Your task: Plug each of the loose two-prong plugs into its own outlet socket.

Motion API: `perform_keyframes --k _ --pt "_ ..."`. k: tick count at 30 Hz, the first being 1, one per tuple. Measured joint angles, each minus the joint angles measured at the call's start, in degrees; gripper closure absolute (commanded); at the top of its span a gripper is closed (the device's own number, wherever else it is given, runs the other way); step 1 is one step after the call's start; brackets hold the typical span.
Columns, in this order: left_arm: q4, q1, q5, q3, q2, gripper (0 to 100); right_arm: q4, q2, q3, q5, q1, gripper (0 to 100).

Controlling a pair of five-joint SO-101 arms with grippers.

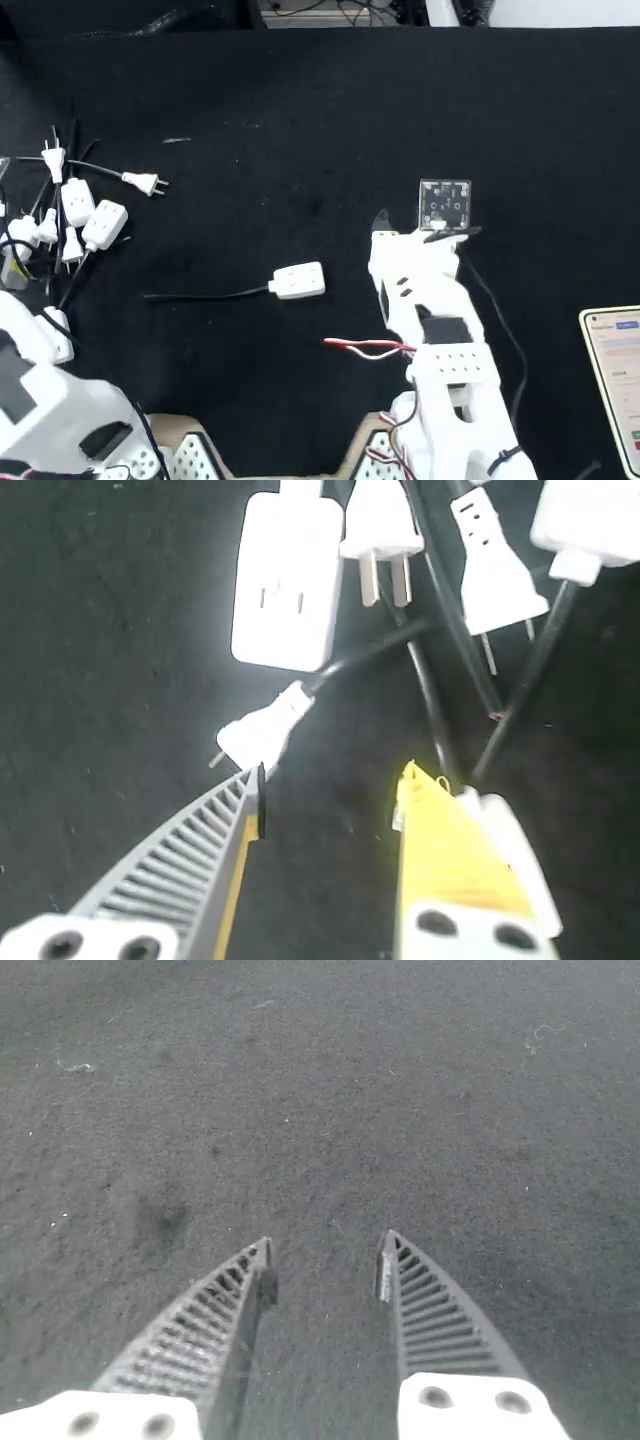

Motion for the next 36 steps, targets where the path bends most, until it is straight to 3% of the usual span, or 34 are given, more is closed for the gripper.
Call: perform_keyframes --k 5,12,17,19,21,23,29,36 --pt "-1.14 -0.09 -3.60 -4.04 7.03 78 0.00 0.00 0.00 0.00 0.00 83.2" --pt "-12.40 -2.11 -5.19 -6.51 17.05 78 0.00 0.00 0.00 0.00 0.00 83.2" --pt "-14.33 -2.64 -5.36 -7.03 18.73 78 0.00 0.00 0.00 0.00 0.00 83.2" --pt "-14.33 -2.64 -5.36 -7.03 18.81 84 0.00 0.00 0.00 0.00 0.00 83.2" --pt "-14.33 -2.64 -5.36 -7.03 18.81 97 0.00 0.00 0.00 0.00 0.00 83.2" --pt "-14.24 -2.46 -5.36 -6.95 18.90 95 0.00 0.00 0.00 0.00 0.00 83.2" --pt "-5.63 -2.81 -5.45 -9.67 19.52 97 0.00 0.00 0.00 0.00 0.00 83.2" --pt "19.08 -3.43 -5.36 -21.36 16.35 97 0.00 0.00 0.00 0.00 0.00 83.2"
